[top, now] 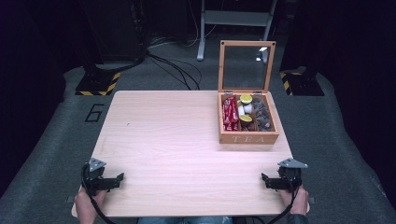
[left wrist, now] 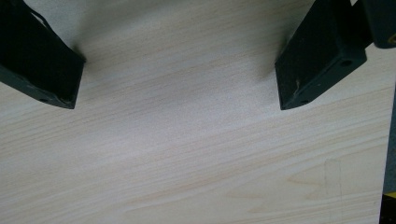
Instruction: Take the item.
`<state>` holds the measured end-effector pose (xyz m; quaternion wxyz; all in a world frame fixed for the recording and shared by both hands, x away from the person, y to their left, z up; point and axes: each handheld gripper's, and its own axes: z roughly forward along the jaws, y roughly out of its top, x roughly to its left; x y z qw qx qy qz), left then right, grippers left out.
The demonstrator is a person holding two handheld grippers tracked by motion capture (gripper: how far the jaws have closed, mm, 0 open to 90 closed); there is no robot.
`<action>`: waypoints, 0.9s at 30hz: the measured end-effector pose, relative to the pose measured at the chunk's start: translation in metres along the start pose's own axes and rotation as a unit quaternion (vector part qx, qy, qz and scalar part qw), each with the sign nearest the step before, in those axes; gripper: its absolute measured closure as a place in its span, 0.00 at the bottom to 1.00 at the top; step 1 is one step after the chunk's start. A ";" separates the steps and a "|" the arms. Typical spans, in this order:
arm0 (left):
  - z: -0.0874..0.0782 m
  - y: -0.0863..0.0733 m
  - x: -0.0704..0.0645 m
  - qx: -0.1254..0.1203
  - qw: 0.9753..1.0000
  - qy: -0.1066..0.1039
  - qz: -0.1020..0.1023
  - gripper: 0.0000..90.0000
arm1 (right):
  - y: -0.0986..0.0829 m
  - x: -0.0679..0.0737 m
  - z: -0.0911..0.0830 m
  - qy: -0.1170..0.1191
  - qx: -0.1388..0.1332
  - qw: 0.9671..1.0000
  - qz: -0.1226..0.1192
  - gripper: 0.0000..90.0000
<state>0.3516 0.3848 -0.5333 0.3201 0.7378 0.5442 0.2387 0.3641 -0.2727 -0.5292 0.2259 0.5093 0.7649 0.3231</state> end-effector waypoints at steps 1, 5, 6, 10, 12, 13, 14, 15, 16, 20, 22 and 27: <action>0.000 0.000 0.000 0.000 1.000 0.000 0.000 0.01 | 0.000 0.000 0.000 0.000 0.000 1.000 0.000 0.02; 0.000 0.000 0.000 0.000 1.000 0.000 0.000 0.01 | 0.001 -0.001 0.001 0.005 0.006 1.000 0.001 0.02; 0.000 0.000 0.000 0.000 1.000 0.000 0.001 0.01 | 0.001 -0.001 0.001 0.004 0.006 1.000 0.004 0.02; 0.000 0.000 0.000 0.000 1.000 0.000 0.000 0.01 | 0.002 0.000 0.000 0.004 0.007 1.000 0.004 0.05; 0.000 0.000 0.000 0.000 1.000 0.000 0.001 0.01 | 0.002 -0.001 0.000 0.011 0.008 1.000 -0.003 0.07; 0.000 0.000 0.000 0.000 1.000 0.000 0.001 0.01 | 0.003 0.000 0.000 0.010 0.007 1.000 0.002 0.05; 0.000 0.000 0.000 0.000 1.000 0.000 0.001 0.01 | 0.003 0.000 0.000 0.010 0.007 1.000 0.002 0.05; 0.000 0.000 0.000 0.000 1.000 0.000 0.001 0.01 | 0.004 -0.001 0.001 0.013 0.014 1.000 0.001 0.02; 0.000 0.000 0.000 0.000 1.000 0.000 0.001 0.01 | 0.004 -0.001 0.001 0.013 0.014 1.000 0.001 0.02; 0.000 0.000 0.000 0.000 1.000 0.001 0.001 0.01 | 0.005 -0.002 -0.001 0.018 0.020 1.000 0.015 0.02; 0.000 0.000 0.000 0.000 1.000 0.000 0.001 0.01 | 0.007 -0.002 -0.003 0.021 0.020 0.999 0.019 0.02; 0.000 0.000 0.000 0.000 1.000 0.000 0.001 0.01 | 0.013 0.004 -0.009 0.023 0.018 0.999 0.014 0.01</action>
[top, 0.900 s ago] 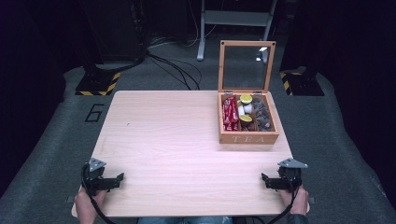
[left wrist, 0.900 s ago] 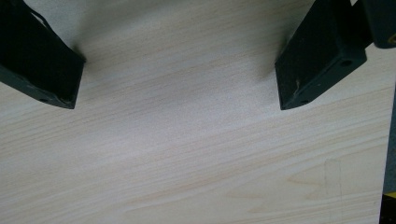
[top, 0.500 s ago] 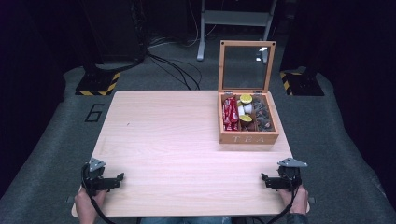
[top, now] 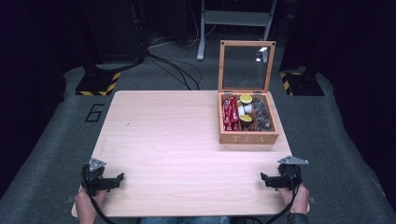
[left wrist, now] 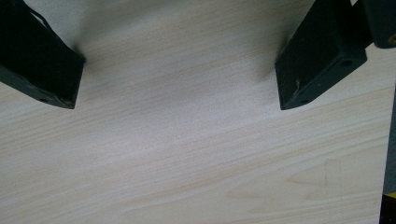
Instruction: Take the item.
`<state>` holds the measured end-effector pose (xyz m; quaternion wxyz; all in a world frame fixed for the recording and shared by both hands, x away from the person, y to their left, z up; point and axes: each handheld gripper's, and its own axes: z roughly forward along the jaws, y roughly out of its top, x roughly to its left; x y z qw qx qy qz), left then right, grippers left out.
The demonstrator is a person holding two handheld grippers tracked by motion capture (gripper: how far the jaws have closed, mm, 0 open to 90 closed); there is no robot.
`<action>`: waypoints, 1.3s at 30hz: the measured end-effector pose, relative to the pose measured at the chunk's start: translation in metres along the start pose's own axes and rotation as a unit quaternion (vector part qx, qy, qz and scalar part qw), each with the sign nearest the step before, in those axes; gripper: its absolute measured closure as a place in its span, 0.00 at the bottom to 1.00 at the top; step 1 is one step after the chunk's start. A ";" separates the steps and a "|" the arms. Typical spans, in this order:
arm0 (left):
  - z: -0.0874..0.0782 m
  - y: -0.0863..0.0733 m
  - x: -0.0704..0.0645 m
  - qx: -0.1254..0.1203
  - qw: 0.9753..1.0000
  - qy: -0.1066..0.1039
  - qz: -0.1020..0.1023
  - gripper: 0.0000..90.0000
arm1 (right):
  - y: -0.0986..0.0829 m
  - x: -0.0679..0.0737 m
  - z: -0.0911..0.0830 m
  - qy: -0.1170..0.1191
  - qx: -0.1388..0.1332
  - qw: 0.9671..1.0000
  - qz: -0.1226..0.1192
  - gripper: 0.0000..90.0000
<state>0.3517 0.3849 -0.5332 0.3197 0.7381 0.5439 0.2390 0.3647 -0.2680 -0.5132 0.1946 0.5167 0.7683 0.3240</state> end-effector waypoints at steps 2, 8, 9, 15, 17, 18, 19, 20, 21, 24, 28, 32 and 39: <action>0.000 0.000 0.000 0.000 1.000 0.000 0.000 0.01 | 0.003 0.001 -0.002 0.003 0.001 1.000 -0.006 0.01; 0.000 0.000 0.000 0.000 1.000 0.000 0.000 0.01 | 0.016 0.005 -0.007 0.012 -0.006 1.000 -0.007 0.02; 0.000 0.000 0.000 0.000 1.000 0.000 0.000 0.01 | 0.018 0.006 -0.007 0.012 -0.005 1.000 -0.008 0.02; 0.000 0.000 0.000 0.001 1.000 0.001 0.000 0.01 | 0.038 0.012 -0.011 0.023 -0.006 1.000 -0.018 0.02; 0.000 0.000 0.000 0.001 1.000 0.001 0.001 0.01 | 0.044 0.013 -0.012 0.026 -0.008 0.999 -0.021 0.02; 0.000 0.000 0.000 0.001 1.000 0.001 0.000 0.01 | 0.048 0.013 -0.012 0.029 -0.008 0.999 -0.020 0.02; 0.000 0.000 0.000 0.000 1.000 0.000 0.000 0.01 | 0.050 0.012 -0.012 0.030 -0.009 0.999 -0.021 0.02; 0.000 0.000 0.000 0.000 1.000 0.001 0.000 0.01 | 0.053 0.012 -0.012 0.031 -0.010 0.999 -0.018 0.02; 0.000 0.000 0.000 0.000 1.000 0.000 0.000 0.01 | 0.055 0.012 -0.012 0.033 -0.011 0.999 -0.013 0.02; 0.000 0.000 0.000 0.001 1.000 0.001 0.000 0.01 | 0.062 0.011 -0.012 0.039 -0.014 0.999 -0.011 0.02; 0.000 0.000 0.000 0.000 1.000 0.000 0.000 0.01 | 0.071 0.011 -0.011 0.046 -0.018 0.999 -0.009 0.02; 0.000 0.000 0.000 0.000 1.000 0.001 0.000 0.01 | 0.080 0.009 -0.009 0.057 -0.020 0.998 -0.001 0.01; 0.000 0.000 0.000 0.000 1.000 0.000 0.000 0.01 | 0.100 0.012 -0.005 0.063 -0.025 0.998 -0.010 0.01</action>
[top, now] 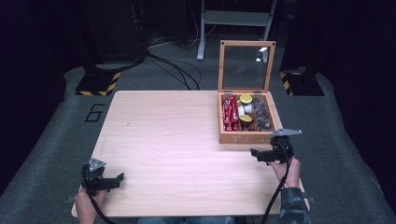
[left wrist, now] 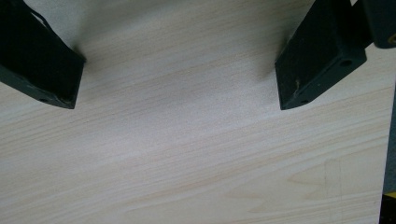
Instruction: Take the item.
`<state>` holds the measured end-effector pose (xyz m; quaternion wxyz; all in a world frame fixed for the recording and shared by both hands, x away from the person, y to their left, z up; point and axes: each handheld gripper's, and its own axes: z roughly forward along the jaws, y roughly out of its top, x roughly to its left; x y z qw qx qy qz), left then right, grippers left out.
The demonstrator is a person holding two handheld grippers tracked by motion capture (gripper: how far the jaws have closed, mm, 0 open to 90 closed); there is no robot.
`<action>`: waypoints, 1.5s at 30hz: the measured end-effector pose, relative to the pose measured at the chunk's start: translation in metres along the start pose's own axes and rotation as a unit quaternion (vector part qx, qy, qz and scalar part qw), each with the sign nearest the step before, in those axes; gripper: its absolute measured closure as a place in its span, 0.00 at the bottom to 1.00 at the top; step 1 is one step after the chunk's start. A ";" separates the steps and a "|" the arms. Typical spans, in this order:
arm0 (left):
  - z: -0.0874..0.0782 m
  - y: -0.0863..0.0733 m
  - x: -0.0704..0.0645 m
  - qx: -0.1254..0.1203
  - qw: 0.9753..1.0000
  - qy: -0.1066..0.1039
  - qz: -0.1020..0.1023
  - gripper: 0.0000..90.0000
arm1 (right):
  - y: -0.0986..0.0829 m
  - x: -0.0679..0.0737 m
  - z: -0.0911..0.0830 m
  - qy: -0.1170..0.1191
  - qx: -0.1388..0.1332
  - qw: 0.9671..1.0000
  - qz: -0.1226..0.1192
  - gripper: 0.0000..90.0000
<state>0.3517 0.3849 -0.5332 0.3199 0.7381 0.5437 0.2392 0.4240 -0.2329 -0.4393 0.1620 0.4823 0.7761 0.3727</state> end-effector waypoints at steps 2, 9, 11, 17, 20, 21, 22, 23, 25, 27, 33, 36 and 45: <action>0.000 0.000 0.000 0.000 1.000 0.000 0.000 0.01 | 0.005 -0.001 0.002 0.000 -0.004 1.000 -0.004 0.02; 0.000 0.000 0.000 0.002 1.000 0.001 0.000 0.01 | 0.027 -0.004 0.013 0.025 -0.011 1.000 0.011 0.03; 0.000 0.000 0.000 0.002 1.000 0.001 0.000 0.01 | 0.033 -0.005 0.018 0.024 -0.013 1.000 0.008 0.05; 0.000 0.000 0.000 0.000 1.000 0.000 0.000 0.01 | 0.046 -0.004 0.032 0.014 -0.004 1.000 0.001 0.14; 0.000 0.000 0.000 0.002 1.000 0.001 0.000 0.01 | 0.051 -0.007 0.039 0.016 -0.004 1.000 0.004 0.18; 0.000 0.000 0.000 0.000 1.000 0.000 0.000 0.01 | 0.053 -0.008 0.040 0.014 -0.005 1.000 0.001 0.21; 0.000 0.000 0.000 0.000 1.000 0.000 0.000 0.01 | 0.054 -0.009 0.042 0.015 -0.009 1.000 0.004 0.22; 0.000 0.000 0.000 0.000 1.000 0.000 0.000 0.01 | 0.057 -0.010 0.042 0.015 -0.011 1.000 0.004 0.23; 0.000 0.000 0.000 0.002 1.000 0.001 0.000 0.01 | 0.061 -0.011 0.045 0.013 -0.015 1.000 0.002 0.26; 0.000 0.000 0.000 0.001 1.000 0.000 0.000 0.01 | 0.065 -0.013 0.049 0.017 -0.009 1.000 0.007 0.27; 0.000 0.000 0.000 0.002 1.000 -0.002 0.000 0.01 | 0.076 -0.019 0.061 0.011 0.000 1.000 0.024 0.28; 0.000 0.000 0.000 0.004 1.000 -0.002 0.000 0.01 | 0.080 -0.024 0.067 0.008 0.001 0.999 0.039 0.29; 0.000 0.000 0.000 0.002 1.000 0.000 0.000 0.01 | 0.083 -0.035 0.081 -0.006 0.011 0.998 0.067 0.31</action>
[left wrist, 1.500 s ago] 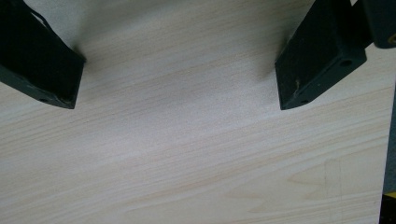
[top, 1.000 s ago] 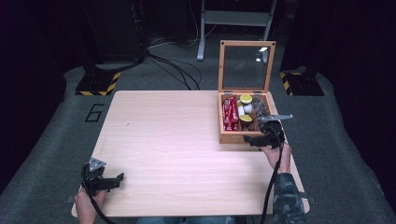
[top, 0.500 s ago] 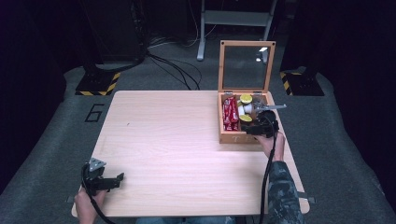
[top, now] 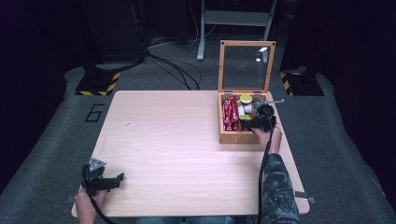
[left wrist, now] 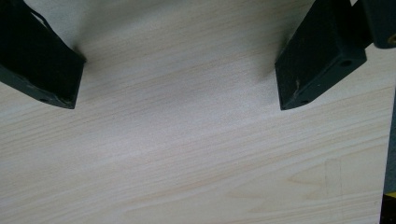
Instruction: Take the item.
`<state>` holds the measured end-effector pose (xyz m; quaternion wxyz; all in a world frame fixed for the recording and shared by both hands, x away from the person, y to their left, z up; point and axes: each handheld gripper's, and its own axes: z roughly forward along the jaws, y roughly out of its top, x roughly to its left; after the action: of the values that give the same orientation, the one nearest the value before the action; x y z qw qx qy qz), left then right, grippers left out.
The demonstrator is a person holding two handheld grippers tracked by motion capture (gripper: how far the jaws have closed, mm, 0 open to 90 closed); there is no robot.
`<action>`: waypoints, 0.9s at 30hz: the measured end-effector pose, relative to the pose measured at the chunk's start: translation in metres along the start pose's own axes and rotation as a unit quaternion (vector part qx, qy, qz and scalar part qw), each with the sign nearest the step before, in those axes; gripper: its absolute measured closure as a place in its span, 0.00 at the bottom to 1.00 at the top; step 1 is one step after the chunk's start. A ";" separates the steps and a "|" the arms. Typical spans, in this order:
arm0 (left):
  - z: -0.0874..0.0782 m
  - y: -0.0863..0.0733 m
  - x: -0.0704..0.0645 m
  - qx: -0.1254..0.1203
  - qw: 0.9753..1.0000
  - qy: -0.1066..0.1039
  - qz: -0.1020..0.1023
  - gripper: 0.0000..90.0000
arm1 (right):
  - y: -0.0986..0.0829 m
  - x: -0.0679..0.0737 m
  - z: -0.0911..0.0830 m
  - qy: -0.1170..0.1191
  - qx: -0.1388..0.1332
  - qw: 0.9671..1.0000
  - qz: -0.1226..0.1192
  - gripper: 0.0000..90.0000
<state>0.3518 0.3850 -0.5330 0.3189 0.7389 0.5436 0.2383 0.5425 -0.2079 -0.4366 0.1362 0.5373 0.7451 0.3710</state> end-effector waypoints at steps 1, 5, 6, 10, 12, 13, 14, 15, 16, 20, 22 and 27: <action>0.000 0.000 0.000 0.000 1.000 0.000 0.000 0.01 | 0.001 -0.001 0.002 0.002 -0.001 1.000 0.001 0.30; 0.000 0.000 0.000 0.000 1.000 0.000 0.000 0.01 | 0.006 -0.001 0.008 0.002 -0.001 1.000 0.009 0.30; 0.000 0.000 0.000 -0.002 1.000 0.000 0.000 0.01 | 0.007 -0.001 0.009 0.001 0.000 1.000 0.010 0.30; 0.000 0.000 0.000 -0.001 1.000 -0.001 -0.001 0.01 | 0.009 -0.002 0.017 -0.001 0.006 1.000 0.025 0.30; 0.000 0.000 0.000 -0.001 1.000 0.000 0.000 0.01 | 0.009 -0.004 0.020 -0.004 0.007 1.000 0.031 0.31; 0.000 0.000 0.000 -0.002 1.000 0.000 0.000 0.01 | 0.009 -0.005 0.021 -0.005 0.012 0.999 0.036 0.32; 0.000 0.000 0.000 -0.001 1.000 -0.001 0.000 0.01 | 0.009 -0.006 0.022 -0.003 0.013 0.999 0.038 0.32; 0.000 0.000 0.000 -0.001 1.000 -0.001 0.000 0.01 | 0.009 -0.007 0.023 -0.003 0.015 0.999 0.039 0.32; 0.000 0.000 0.000 -0.001 1.000 0.000 0.000 0.01 | 0.009 -0.006 0.024 -0.003 0.015 0.999 0.046 0.32; 0.000 0.000 0.000 -0.002 1.000 0.000 0.000 0.01 | 0.008 -0.009 0.027 -0.002 0.015 0.999 0.047 0.34; 0.000 0.000 0.000 -0.002 1.000 -0.001 -0.001 0.01 | 0.008 -0.010 0.027 0.002 0.009 0.999 0.052 0.38; 0.000 0.000 0.000 -0.002 1.000 0.000 0.000 0.01 | 0.006 -0.011 0.027 0.002 0.003 0.999 0.052 0.40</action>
<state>0.3518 0.3848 -0.5332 0.3204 0.7382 0.5434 0.2389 0.5676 -0.2058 -0.4532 0.1136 0.5745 0.7177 0.3768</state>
